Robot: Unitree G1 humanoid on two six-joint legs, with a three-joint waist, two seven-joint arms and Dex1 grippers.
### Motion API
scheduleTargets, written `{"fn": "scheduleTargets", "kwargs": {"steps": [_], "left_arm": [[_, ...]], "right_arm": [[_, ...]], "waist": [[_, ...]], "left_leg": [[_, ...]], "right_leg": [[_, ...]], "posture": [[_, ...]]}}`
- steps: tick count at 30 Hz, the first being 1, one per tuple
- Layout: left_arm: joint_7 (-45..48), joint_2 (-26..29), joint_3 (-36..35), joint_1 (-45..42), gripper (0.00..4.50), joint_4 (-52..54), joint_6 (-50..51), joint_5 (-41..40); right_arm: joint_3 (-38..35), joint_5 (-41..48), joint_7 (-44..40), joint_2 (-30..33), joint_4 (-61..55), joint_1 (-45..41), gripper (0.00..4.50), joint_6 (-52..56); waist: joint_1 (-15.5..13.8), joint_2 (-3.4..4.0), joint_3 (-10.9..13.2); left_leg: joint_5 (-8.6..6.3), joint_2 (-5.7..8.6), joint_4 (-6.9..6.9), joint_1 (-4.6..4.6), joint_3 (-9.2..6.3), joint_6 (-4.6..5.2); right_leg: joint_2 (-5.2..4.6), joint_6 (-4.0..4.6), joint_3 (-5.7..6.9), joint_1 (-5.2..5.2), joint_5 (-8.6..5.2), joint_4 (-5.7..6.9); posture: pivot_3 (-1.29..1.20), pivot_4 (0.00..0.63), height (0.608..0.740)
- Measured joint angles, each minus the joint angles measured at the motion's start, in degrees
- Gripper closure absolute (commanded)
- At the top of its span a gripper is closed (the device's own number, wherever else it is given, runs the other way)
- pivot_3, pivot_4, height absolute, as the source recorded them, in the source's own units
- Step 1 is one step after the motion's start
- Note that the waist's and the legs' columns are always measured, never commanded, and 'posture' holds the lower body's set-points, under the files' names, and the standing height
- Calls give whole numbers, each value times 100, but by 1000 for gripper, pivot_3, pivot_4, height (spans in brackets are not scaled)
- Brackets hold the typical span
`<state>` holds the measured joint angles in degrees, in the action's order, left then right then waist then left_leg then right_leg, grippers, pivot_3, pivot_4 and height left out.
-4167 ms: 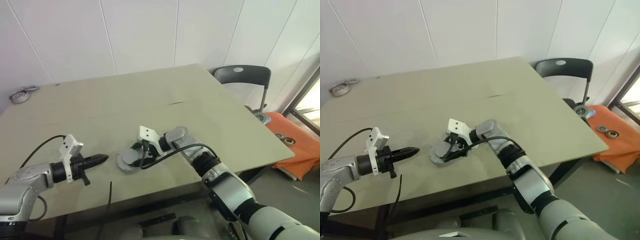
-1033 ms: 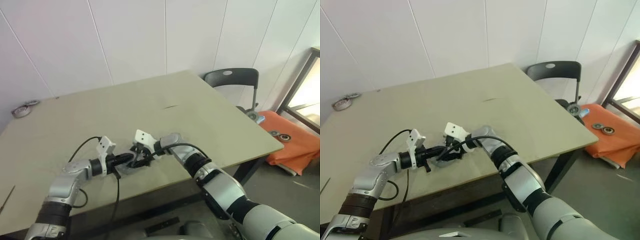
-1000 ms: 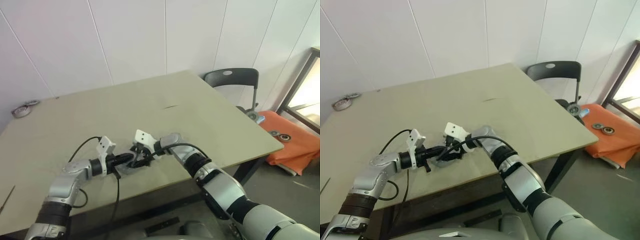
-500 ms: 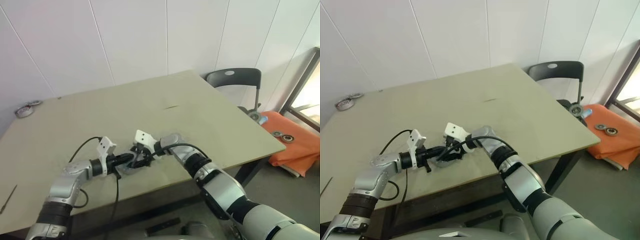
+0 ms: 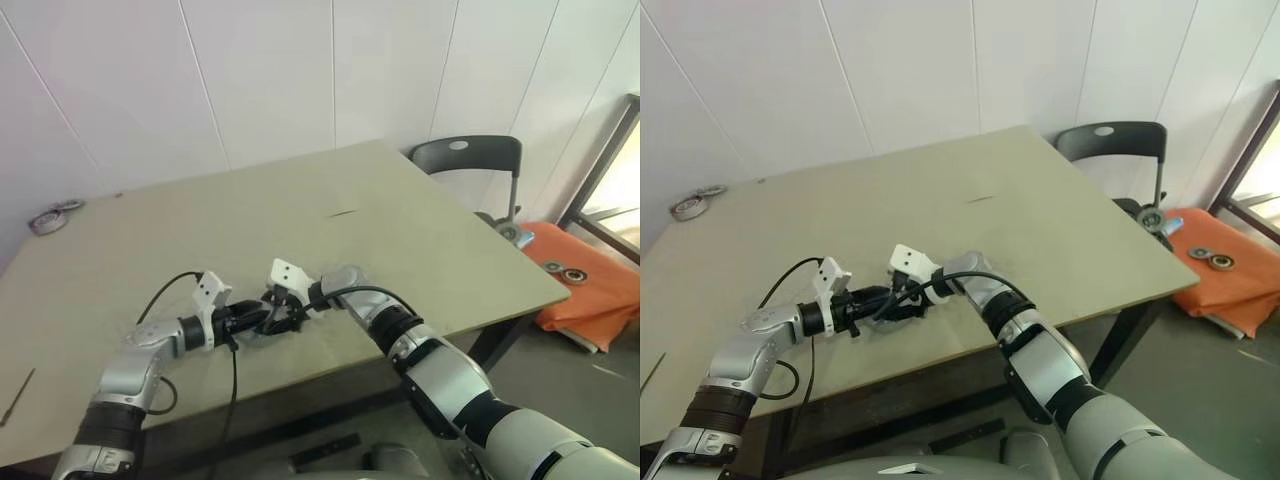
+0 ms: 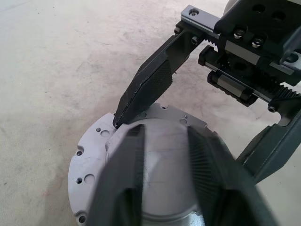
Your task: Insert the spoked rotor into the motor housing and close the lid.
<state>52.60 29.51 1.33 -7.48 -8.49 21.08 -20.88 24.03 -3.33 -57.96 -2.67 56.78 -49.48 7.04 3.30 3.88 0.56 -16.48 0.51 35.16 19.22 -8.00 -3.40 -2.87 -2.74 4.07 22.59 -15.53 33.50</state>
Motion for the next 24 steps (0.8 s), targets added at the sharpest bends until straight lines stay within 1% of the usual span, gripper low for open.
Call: {"fn": "scheduleTargets", "kwargs": {"steps": [3, 5, 6, 9, 12, 13, 14, 15, 17, 18, 21, 22, 23, 24], "left_arm": [[-5, 2, -6, 1, 2998, -3, 9, 0], [-4, 2, -6, 3, 2998, -3, 14, 0], [-3, 1, -6, 9, 2998, -3, 19, 0], [7, 2, -10, 5, 2998, -2, 32, -2], [6, 1, -15, 5, 2998, -2, 36, -2], [6, -2, -17, 6, 3176, -1, 36, -3], [0, -4, -21, 6, 3389, -1, 36, -3], [-18, -4, -40, -1, 3591, -1, 36, -3], [-24, -4, -47, 20, 4251, -2, 54, -5], [-22, -1, -55, 29, 4477, -1, 70, -11], [-23, 7, -61, 21, 4477, 4, 115, -22], [-21, 6, -59, 27, 4477, 9, 120, -22], [-14, 26, -58, 14, 4477, 15, 138, -22], [0, 82, -41, -53, 4477, 30, 184, -22]], "right_arm": [[0, 0, -8, 0, 0, 1, 516, 0], [1, 0, -12, -1, 1, 5, 516, 0], [1, 0, -12, -5, 6, 9, 516, 0], [1, 0, -18, -5, 7, 6, 516, 0], [1, 0, -17, -6, 7, 6, 516, 0], [1, 0, -18, -5, 7, 6, 516, 0], [1, 0, -18, -5, 7, 2, 516, 0], [1, 0, -18, -5, 6, -13, 516, -1], [-1, 0, -15, -1, 7, -5, 516, -1], [-4, 0, -18, 9, 8, -5, 516, -1], [-7, 0, -14, 9, 8, -8, 516, -1], [-7, -1, -13, 10, 8, -2, 516, -1], [-8, -1, -14, 9, 6, -7, 516, -2], [-38, 5, -13, 11, -8, -24, 516, -6]], "waist": [[-34, -1, 1], [-76, -15, 9], [-83, -16, 9], [-88, -12, 8], [-78, -7, 7], [-70, 12, -1], [-59, 45, -15], [-72, 41, -13], [-72, 18, -7], [-69, 22, -9], [-69, 29, -10], [-59, 75, -14], [-77, 133, -47], [-92, 22, -56]], "left_leg": [[0, 9, -1, -17, 1, 0], [0, 24, -1, -60, 3, 0], [0, 31, -2, -75, 2, -1], [0, 35, -5, -82, -1, -1], [-1, 27, -1, -59, -1, 0], [-1, 0, 2, -28, -2, 0], [-1, -38, 1, 13, -6, 1], [-2, -47, -15, 29, -6, 3], [-2, -27, 5, 6, 10, 3], [-3, -33, 1, 11, 6, 3], [-3, -40, -4, 27, 4, 3], [-3, -89, -7, 56, -9, 4], [-3, -185, -44, 138, 3, 8], [-2, -192, -96, 132, 135, 8]], "right_leg": [[-1, 0, -1, 3, 0, 20], [-17, 0, -5, 1, 0, 66], [-18, 0, -5, -5, 0, 69], [-9, 1, -2, -1, 0, 68], [-7, 1, 18, 0, 0, 46], [3, 0, 42, -5, 0, 9], [23, 0, 80, -7, 0, -58], [6, -1, 90, -21, 1, -68], [-30, 0, 95, 4, 0, -26], [-33, 0, 96, 7, 1, -34], [-31, -2, 109, 7, 2, -60], [30, -22, 119, -28, 48, -155], [71, -26, 117, -56, 128, -196], [0, -9, -11, 4, 133, 327]], "posture": [[0, 0, 740], [0, 0, 740], [0, 0, 740], [0, 0, 740], [0, 0, 740], [0, 0, 740], [0, 0, 740], [0, 0, 740], [0, 0, 740], [0, 0, 740], [0, 0, 740], [0, 0, 740], [0, 0, 740], [0, 0, 740]]}}
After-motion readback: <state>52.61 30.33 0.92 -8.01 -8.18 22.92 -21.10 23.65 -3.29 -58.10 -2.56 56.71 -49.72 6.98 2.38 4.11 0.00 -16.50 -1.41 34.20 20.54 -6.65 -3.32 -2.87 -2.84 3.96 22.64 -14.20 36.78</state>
